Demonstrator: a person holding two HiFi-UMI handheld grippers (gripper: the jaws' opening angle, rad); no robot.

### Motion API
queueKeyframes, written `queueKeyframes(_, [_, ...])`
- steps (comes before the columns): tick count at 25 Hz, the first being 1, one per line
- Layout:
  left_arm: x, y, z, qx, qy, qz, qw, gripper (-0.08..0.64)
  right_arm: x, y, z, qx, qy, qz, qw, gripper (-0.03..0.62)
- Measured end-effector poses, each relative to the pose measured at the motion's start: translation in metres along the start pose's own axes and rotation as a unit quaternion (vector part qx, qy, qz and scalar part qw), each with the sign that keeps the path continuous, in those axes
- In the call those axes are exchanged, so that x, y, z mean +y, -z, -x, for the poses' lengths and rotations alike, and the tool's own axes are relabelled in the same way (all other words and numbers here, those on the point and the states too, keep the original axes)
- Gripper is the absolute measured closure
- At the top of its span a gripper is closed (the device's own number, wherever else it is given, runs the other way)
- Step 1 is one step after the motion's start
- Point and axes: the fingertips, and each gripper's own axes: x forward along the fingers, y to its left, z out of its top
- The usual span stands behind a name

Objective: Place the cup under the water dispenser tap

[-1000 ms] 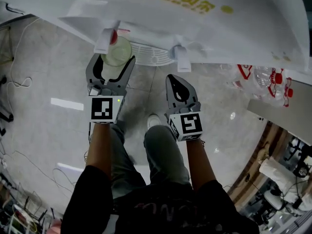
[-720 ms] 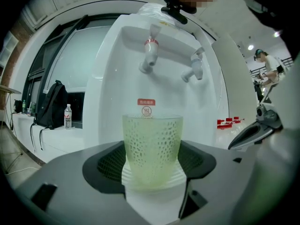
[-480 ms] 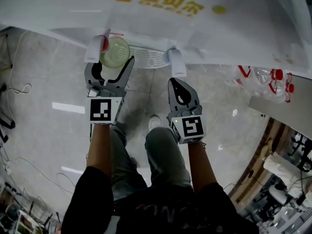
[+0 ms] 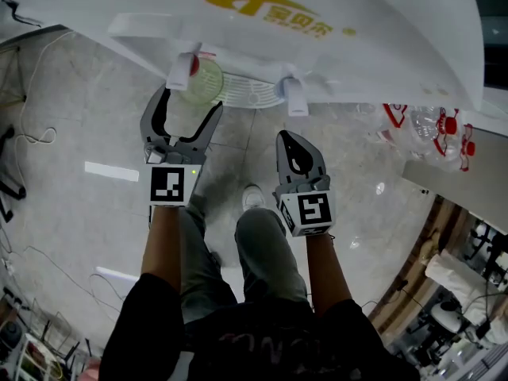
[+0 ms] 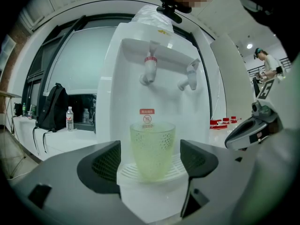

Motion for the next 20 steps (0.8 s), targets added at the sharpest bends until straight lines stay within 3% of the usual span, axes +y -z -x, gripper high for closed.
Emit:
queueKeyframes(8, [0.009,-0.051,0.050,0.014,-0.015,0.004,0.9998,0.176,0.026,-0.054,0.031,-0.002,-0.017,-0.001,1.000,0.578])
queueKeyframes(20, [0.015,-0.146,0.119,0.020,-0.061,0.027,0.9976,0.358,0.058,-0.145,0.080,-0.012,-0.048,0.009,0.999,0.578])
